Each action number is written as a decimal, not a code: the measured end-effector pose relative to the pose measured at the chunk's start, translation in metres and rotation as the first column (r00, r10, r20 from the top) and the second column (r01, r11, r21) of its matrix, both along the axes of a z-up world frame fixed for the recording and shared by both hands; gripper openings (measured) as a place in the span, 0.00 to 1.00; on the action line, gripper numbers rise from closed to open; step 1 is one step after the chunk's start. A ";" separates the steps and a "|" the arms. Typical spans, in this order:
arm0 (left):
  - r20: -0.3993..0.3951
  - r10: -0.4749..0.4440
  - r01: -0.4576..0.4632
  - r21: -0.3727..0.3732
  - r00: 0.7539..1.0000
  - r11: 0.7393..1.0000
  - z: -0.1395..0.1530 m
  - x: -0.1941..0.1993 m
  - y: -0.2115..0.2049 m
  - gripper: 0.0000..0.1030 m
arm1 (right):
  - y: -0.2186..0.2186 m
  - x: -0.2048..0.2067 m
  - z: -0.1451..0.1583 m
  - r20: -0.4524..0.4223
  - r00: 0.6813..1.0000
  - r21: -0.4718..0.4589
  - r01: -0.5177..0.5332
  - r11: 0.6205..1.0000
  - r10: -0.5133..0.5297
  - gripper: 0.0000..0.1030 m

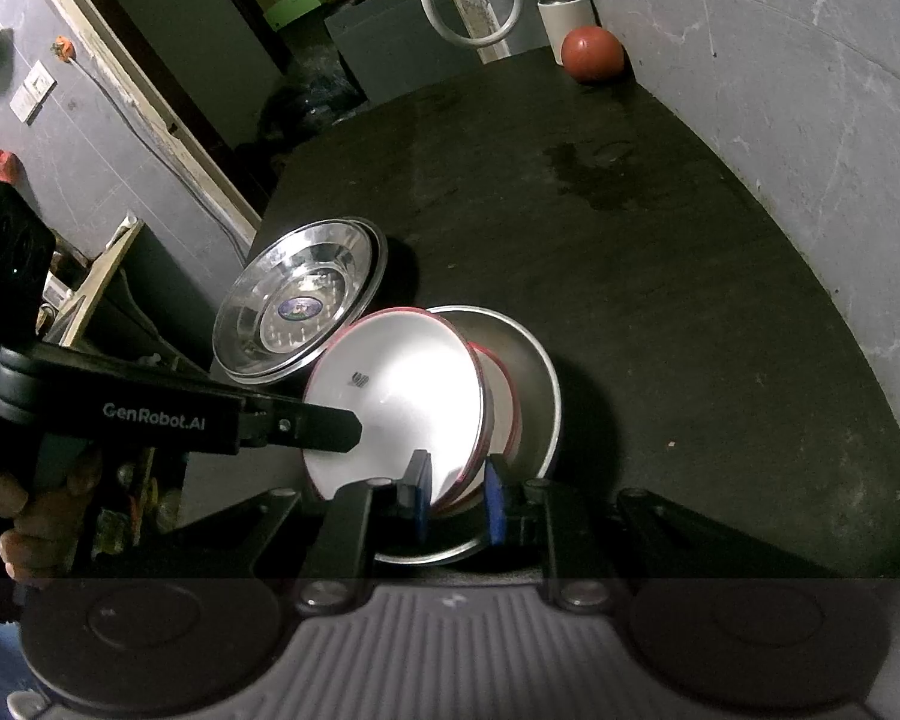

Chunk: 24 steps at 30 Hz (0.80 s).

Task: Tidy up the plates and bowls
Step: 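Lower the white bowl into the stacked bowls with the left gripper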

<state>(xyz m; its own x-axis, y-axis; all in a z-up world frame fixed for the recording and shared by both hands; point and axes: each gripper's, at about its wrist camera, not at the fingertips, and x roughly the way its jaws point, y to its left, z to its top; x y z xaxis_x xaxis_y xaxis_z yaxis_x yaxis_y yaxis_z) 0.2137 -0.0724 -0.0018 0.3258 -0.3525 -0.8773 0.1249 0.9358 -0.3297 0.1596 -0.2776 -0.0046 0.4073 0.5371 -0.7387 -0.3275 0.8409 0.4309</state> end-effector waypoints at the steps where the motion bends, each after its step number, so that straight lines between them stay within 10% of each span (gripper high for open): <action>1: -0.004 0.001 -0.001 0.003 1.000 1.000 0.000 0.001 -0.001 0.10 | 0.001 0.000 0.000 0.000 1.000 -0.002 -0.001 1.000 0.001 0.22; 24: -0.032 0.020 -0.020 0.007 0.999 1.000 -0.003 0.005 0.003 0.16 | 0.001 0.003 0.002 -0.008 1.000 -0.026 -0.004 1.000 0.004 0.29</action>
<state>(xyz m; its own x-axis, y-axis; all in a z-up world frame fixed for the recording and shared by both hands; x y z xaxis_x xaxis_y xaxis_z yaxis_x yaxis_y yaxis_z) 0.2183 -0.0696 -0.0044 0.3044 -0.3401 -0.8898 0.0959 0.9403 -0.3266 0.1628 -0.2761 -0.0027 0.3994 0.5197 -0.7553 -0.3278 0.8503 0.4118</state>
